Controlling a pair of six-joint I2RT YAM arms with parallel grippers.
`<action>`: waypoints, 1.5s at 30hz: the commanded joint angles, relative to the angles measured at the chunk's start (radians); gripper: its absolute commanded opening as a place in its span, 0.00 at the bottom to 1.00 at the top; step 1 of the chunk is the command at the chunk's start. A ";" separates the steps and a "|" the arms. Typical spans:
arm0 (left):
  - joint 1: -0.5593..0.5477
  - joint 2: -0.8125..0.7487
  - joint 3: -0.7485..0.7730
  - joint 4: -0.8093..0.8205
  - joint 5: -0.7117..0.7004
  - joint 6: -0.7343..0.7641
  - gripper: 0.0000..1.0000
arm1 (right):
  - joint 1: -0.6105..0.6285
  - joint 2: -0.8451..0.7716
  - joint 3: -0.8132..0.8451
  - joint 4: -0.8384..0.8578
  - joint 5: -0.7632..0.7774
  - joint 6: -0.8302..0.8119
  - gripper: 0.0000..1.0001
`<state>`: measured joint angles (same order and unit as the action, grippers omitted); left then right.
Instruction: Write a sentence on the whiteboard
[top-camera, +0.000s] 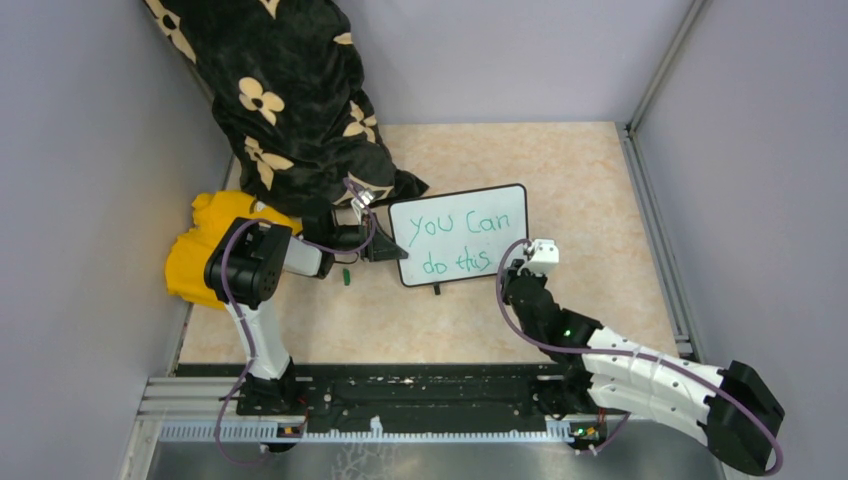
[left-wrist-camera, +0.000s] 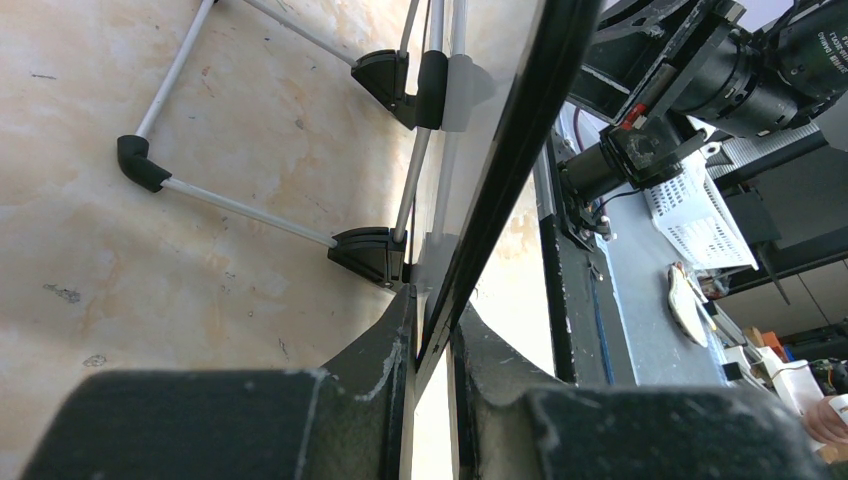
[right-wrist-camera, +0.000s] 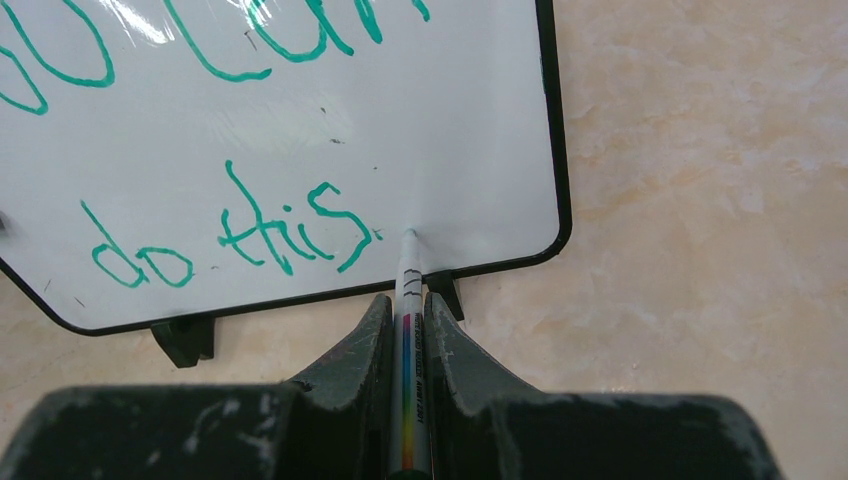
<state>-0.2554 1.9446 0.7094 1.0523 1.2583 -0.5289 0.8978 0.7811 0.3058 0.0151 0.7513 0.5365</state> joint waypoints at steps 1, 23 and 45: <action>-0.007 0.020 -0.002 -0.095 -0.030 0.012 0.20 | -0.021 0.008 -0.007 0.025 0.002 0.012 0.00; -0.007 0.020 -0.001 -0.097 -0.030 0.014 0.20 | -0.035 -0.085 0.028 -0.040 -0.037 0.026 0.00; -0.001 -0.097 -0.055 0.032 -0.042 -0.063 0.99 | -0.034 -0.250 0.194 -0.214 -0.246 -0.024 0.00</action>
<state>-0.2569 1.9160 0.6777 1.0355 1.2228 -0.5919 0.8719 0.5495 0.4313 -0.1909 0.5533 0.5331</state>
